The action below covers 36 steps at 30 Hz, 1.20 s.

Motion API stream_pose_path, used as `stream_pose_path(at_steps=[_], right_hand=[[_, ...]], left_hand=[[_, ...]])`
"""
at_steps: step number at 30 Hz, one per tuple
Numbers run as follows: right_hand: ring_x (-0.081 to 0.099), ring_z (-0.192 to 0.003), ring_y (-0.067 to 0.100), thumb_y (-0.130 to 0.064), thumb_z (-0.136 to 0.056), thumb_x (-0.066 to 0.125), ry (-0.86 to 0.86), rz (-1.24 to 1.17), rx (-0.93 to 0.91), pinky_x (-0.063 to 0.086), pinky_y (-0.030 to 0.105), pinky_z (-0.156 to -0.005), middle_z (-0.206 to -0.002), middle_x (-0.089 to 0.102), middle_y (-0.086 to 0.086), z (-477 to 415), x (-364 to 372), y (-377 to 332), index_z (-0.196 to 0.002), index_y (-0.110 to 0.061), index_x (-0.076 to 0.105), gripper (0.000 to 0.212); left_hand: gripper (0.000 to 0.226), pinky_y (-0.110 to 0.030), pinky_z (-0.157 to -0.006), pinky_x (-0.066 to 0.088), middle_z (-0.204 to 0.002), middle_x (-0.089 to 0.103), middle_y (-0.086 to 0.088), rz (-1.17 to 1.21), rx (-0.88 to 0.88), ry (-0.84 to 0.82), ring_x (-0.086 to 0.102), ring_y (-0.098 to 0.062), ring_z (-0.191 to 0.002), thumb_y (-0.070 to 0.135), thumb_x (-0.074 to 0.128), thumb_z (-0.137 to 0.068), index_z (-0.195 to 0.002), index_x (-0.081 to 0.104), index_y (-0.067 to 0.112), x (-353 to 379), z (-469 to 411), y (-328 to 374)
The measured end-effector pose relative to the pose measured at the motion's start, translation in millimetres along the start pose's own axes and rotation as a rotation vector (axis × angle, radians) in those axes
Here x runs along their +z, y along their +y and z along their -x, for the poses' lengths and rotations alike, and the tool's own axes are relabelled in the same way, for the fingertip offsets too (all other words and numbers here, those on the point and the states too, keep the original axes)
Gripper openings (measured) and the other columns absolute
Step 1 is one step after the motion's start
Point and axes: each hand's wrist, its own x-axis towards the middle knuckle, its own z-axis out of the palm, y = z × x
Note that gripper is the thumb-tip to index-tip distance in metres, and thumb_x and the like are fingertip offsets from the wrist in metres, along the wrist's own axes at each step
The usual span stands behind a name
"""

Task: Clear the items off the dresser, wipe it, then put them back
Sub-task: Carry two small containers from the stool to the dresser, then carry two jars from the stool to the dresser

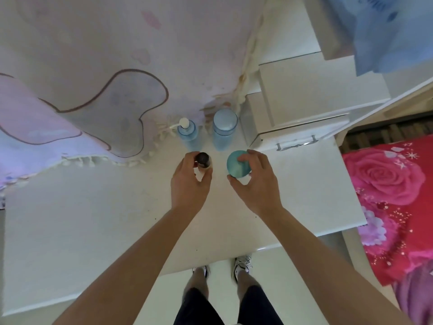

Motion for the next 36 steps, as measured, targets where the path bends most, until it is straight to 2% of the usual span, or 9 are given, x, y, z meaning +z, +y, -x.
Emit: stream_pose_path(at_steps=[6,11,14,18,22,25,28,31,36], right_hand=[[0.053,-0.12,0.024,-0.031,-0.079,0.079,-0.018,0.033,0.018,0.054,0.034,-0.09,-0.14,0.048,0.005,-3,12,6,-0.122,-0.017,0.056,0.05],[0.054,-0.12,0.027,-0.026,-0.08,0.079,-0.078,0.068,0.01,0.053,0.033,-0.085,-0.147,0.039,0.007,1,15,14,-0.126,-0.018,0.051,0.055],[0.053,-0.121,0.028,-0.033,-0.081,0.077,-0.11,0.135,-0.013,0.051,0.032,-0.083,-0.151,0.034,0.005,5,8,9,-0.128,-0.02,0.05,0.056],[0.054,-0.118,0.023,-0.034,-0.09,0.064,-0.014,0.151,-0.065,0.053,0.033,-0.08,-0.141,0.047,0.002,10,-22,-18,-0.127,-0.021,0.055,0.041],[0.062,-0.096,0.013,-0.039,-0.097,0.047,0.075,0.038,-0.18,0.052,0.028,-0.074,-0.109,0.065,-0.007,4,-58,-66,-0.112,-0.022,0.064,0.028],[0.062,-0.093,0.016,-0.031,-0.099,0.051,0.138,-0.003,-0.341,0.052,0.032,-0.073,-0.103,0.066,-0.006,-11,-78,-111,-0.107,-0.021,0.065,0.019],[0.058,-0.108,0.019,-0.026,-0.1,0.047,0.192,-0.079,-0.574,0.049,0.033,-0.09,-0.118,0.064,0.001,-21,-81,-165,-0.114,-0.015,0.066,0.026],[0.049,-0.128,0.026,-0.029,-0.102,0.042,0.139,-0.084,-0.743,0.04,0.039,-0.106,-0.141,0.052,0.009,-12,-61,-218,-0.129,-0.013,0.061,0.037],[0.015,-0.15,0.027,-0.037,-0.103,0.041,-0.074,-0.106,-1.003,0.022,0.046,-0.119,-0.162,0.019,0.011,54,-7,-307,-0.15,-0.02,0.037,0.051]], left_hand=[[0.032,-0.038,-0.078,0.054,-0.1,0.067,0.008,-0.035,0.018,-0.043,0.061,-0.017,-0.09,0.024,0.069,-0.085,-0.113,0.054,0.025,10,-5,-13],[0.037,-0.03,-0.075,0.049,-0.104,0.065,0.004,-0.122,0.088,-0.098,0.06,-0.021,-0.089,0.022,0.07,-0.085,-0.119,0.054,0.022,13,0,-22],[0.044,-0.026,-0.084,0.044,-0.118,0.062,0.005,-0.154,0.108,-0.148,0.057,-0.019,-0.104,0.026,0.068,-0.087,-0.127,0.052,0.023,3,1,-18],[0.049,-0.023,-0.089,0.038,-0.127,0.059,0.006,-0.215,0.173,-0.125,0.053,-0.015,-0.113,0.03,0.066,-0.087,-0.133,0.049,0.024,-30,8,2],[0.037,-0.027,-0.084,0.047,-0.116,0.064,0.006,-0.234,0.297,0.063,0.059,-0.017,-0.101,0.025,0.066,-0.086,-0.122,0.056,0.026,-85,19,33],[0.034,-0.033,-0.087,0.048,-0.118,0.064,0.004,-0.256,0.374,0.272,0.056,-0.015,-0.105,0.024,0.061,-0.087,-0.12,0.058,0.021,-134,26,58],[0.036,-0.03,-0.096,0.041,-0.127,0.062,0.0,-0.334,0.396,0.451,0.055,-0.017,-0.115,0.027,0.058,-0.09,-0.124,0.06,0.015,-193,47,71],[0.04,-0.042,-0.105,0.038,-0.139,0.053,-0.01,-0.511,0.358,0.605,0.047,-0.027,-0.131,0.029,0.05,-0.096,-0.131,0.057,0.009,-254,88,66],[0.052,-0.058,-0.112,0.024,-0.154,0.032,-0.016,-0.737,-0.018,0.785,0.026,-0.036,-0.143,0.037,0.037,-0.1,-0.144,0.043,0.012,-342,194,38]])
